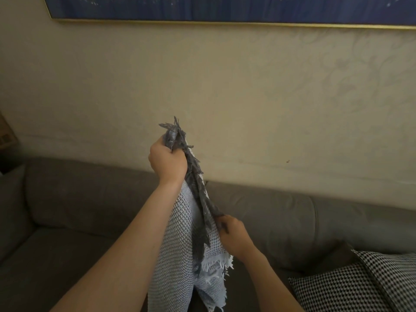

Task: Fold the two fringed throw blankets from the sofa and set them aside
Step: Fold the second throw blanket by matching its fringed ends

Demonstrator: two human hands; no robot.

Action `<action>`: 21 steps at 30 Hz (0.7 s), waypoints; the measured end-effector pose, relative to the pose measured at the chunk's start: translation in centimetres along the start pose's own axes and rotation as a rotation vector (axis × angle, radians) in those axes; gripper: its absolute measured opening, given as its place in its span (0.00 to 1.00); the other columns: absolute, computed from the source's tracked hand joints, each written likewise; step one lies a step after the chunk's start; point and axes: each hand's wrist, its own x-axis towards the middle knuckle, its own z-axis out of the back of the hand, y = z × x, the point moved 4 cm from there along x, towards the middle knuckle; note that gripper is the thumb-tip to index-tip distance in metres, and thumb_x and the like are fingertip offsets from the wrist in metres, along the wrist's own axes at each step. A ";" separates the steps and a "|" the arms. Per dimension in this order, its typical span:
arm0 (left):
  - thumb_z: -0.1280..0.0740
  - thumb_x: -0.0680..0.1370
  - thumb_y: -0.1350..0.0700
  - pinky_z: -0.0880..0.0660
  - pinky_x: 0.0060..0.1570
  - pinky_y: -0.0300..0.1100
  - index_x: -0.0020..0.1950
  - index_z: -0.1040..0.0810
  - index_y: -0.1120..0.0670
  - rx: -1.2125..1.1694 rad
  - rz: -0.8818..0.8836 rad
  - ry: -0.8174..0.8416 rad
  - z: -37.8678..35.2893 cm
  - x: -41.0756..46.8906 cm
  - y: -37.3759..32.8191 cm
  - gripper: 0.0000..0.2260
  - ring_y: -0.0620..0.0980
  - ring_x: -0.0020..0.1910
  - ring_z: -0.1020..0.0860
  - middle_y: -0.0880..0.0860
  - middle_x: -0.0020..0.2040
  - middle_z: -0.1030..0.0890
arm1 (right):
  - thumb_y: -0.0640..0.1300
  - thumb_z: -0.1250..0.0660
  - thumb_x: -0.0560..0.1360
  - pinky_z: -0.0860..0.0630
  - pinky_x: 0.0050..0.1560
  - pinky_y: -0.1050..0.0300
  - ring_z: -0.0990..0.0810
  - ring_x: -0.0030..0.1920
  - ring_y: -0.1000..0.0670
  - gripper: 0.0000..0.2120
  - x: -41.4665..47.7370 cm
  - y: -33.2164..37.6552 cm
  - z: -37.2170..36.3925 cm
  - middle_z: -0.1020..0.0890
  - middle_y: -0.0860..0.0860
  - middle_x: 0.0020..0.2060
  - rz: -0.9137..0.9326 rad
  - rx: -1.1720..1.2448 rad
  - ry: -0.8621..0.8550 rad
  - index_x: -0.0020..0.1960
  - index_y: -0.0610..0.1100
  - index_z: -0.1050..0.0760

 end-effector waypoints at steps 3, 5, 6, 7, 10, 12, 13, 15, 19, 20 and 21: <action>0.35 0.79 0.66 0.33 0.37 0.43 0.35 0.27 0.49 0.009 0.003 -0.016 0.2 0.2 0.2 0.17 0.43 0.30 0.31 0.45 0.30 0.27 | 0.33 0.37 0.77 0.33 0.32 0.55 0.28 0.29 0.54 0.12 -0.2 -0.3 1.4 0.22 0.53 0.31 -0.049 0.015 -0.231 0.37 0.43 0.23; 0.35 0.80 0.66 0.32 0.38 0.44 0.38 0.24 0.51 0.021 -0.007 -0.027 0.4 0.2 0.3 0.14 0.43 0.30 0.30 0.45 0.31 0.26 | 0.34 0.32 0.76 0.27 0.30 0.58 0.24 0.28 0.56 0.11 -0.5 -0.6 2.6 0.19 0.52 0.31 -0.100 0.019 -0.390 0.39 0.45 0.18; 0.35 0.80 0.66 0.31 0.39 0.44 0.40 0.23 0.52 0.022 -0.012 -0.033 0.4 0.2 0.3 0.12 0.43 0.31 0.30 0.45 0.31 0.25 | 0.33 0.30 0.76 0.25 0.32 0.60 0.22 0.31 0.55 0.09 -0.7 -0.6 3.1 0.16 0.52 0.34 -0.115 0.022 -0.454 0.42 0.45 0.15; 0.35 0.80 0.66 0.31 0.39 0.45 0.41 0.22 0.53 0.026 -0.012 -0.036 0.5 0.2 0.4 0.11 0.43 0.31 0.29 0.45 0.32 0.25 | 0.33 0.29 0.75 0.26 0.33 0.63 0.20 0.33 0.54 0.08 -0.9 -0.6 3.6 0.15 0.52 0.37 -0.123 0.020 -0.504 0.45 0.44 0.14; 0.34 0.80 0.65 0.30 0.39 0.45 0.42 0.20 0.55 0.047 -0.018 -0.046 0.5 0.4 0.5 0.10 0.51 0.34 0.24 0.45 0.32 0.24 | 0.34 0.30 0.75 0.24 0.36 0.54 0.20 0.39 0.49 0.10 -1.9 -0.1 4.4 0.19 0.52 0.44 -0.112 0.029 -0.588 0.52 0.46 0.24; 0.33 0.80 0.65 0.28 0.39 0.47 0.43 0.18 0.56 0.050 -0.025 -0.052 0.4 0.4 0.6 0.08 0.60 0.39 0.19 0.45 0.32 0.23 | 0.35 0.31 0.74 0.22 0.30 0.46 0.20 0.36 0.50 0.18 -2.5 0.3 4.3 0.20 0.53 0.44 -0.092 0.101 -0.540 0.57 0.49 0.35; 0.33 0.80 0.65 0.27 0.39 0.47 0.44 0.18 0.57 0.050 -0.024 -0.051 0.3 0.4 0.6 0.08 0.61 0.41 0.19 0.45 0.33 0.23 | 0.34 0.31 0.73 0.22 0.28 0.46 0.19 0.34 0.50 0.21 -2.6 0.5 3.9 0.20 0.53 0.42 -0.060 0.141 -0.485 0.57 0.50 0.37; 0.33 0.80 0.65 0.27 0.40 0.47 0.43 0.18 0.57 0.055 -0.022 -0.050 0.2 0.2 0.4 0.08 0.58 0.40 0.19 0.46 0.33 0.23 | 0.37 0.32 0.72 0.23 0.28 0.50 0.20 0.34 0.51 0.17 -2.6 0.7 2.8 0.20 0.53 0.40 0.001 0.131 -0.337 0.56 0.49 0.33; 0.33 0.80 0.63 0.21 0.43 0.54 0.44 0.17 0.57 0.045 -0.027 -0.056 0.1 -0.1 0.1 0.07 0.62 0.43 0.18 0.48 0.34 0.20 | 0.47 0.31 0.74 0.26 0.37 0.60 0.23 0.38 0.55 0.03 -2.2 1.0 0.2 0.24 0.57 0.42 0.077 -0.028 -0.175 0.44 0.53 0.24; 0.33 0.80 0.62 0.21 0.42 0.55 0.43 0.17 0.56 0.043 -0.023 -0.053 0.1 -0.1 0.2 0.07 0.62 0.42 0.18 0.48 0.34 0.20 | 0.48 0.30 0.75 0.23 0.39 0.57 0.23 0.40 0.55 0.02 -2.0 1.0 -0.3 0.23 0.57 0.43 0.077 -0.044 -0.161 0.44 0.52 0.23; 0.33 0.80 0.62 0.21 0.42 0.54 0.42 0.18 0.55 0.044 -0.020 -0.049 0.0 -0.2 0.1 0.08 0.62 0.41 0.19 0.48 0.33 0.21 | 0.49 0.30 0.75 0.21 0.41 0.53 0.22 0.40 0.54 0.02 -1.8 1.2 -0.6 0.23 0.56 0.43 0.081 -0.053 -0.159 0.45 0.51 0.22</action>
